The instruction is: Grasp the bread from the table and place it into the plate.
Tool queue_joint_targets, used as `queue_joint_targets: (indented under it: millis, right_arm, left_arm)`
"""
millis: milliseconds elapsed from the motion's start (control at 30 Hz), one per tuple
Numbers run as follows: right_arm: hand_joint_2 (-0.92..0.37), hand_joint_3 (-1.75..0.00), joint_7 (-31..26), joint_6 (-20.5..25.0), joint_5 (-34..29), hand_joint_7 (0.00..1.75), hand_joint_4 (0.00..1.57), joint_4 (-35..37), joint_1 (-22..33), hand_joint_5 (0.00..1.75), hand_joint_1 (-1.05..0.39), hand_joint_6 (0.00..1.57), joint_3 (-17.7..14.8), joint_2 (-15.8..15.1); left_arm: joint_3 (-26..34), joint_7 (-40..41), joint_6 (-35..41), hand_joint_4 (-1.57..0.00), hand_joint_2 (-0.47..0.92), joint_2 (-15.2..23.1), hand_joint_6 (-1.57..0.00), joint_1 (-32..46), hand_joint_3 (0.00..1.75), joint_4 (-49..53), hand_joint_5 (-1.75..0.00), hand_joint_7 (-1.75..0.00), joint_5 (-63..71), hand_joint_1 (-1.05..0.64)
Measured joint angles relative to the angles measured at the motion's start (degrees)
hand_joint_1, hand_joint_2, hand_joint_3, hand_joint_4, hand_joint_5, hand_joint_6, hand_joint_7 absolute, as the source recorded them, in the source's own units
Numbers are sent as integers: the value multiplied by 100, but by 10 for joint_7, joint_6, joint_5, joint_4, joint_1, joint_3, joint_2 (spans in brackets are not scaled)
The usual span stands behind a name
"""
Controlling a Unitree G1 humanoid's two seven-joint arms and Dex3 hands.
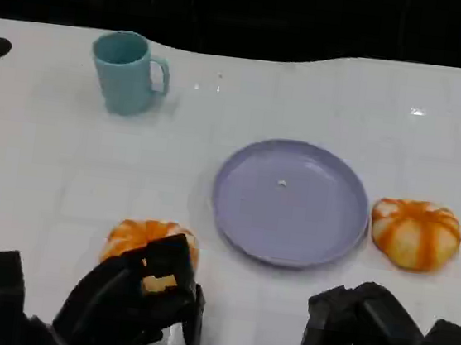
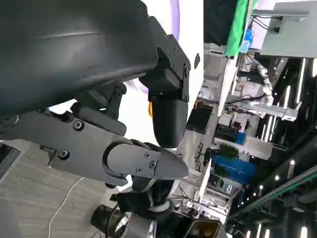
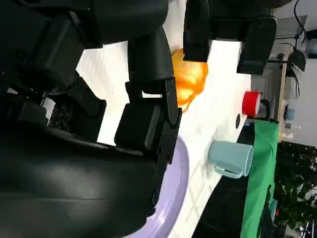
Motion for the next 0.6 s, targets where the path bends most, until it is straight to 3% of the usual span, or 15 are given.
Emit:
queue_joint_targets:
  millis: [600]
  right_arm:
    - [-15,-133,-3,1,-3,106,152,-4,0,135,-105,157,0,0]
  left_arm:
    - [3,0,13,-76,92,1,-54,1,18,-5,-175,-171,0,-58]
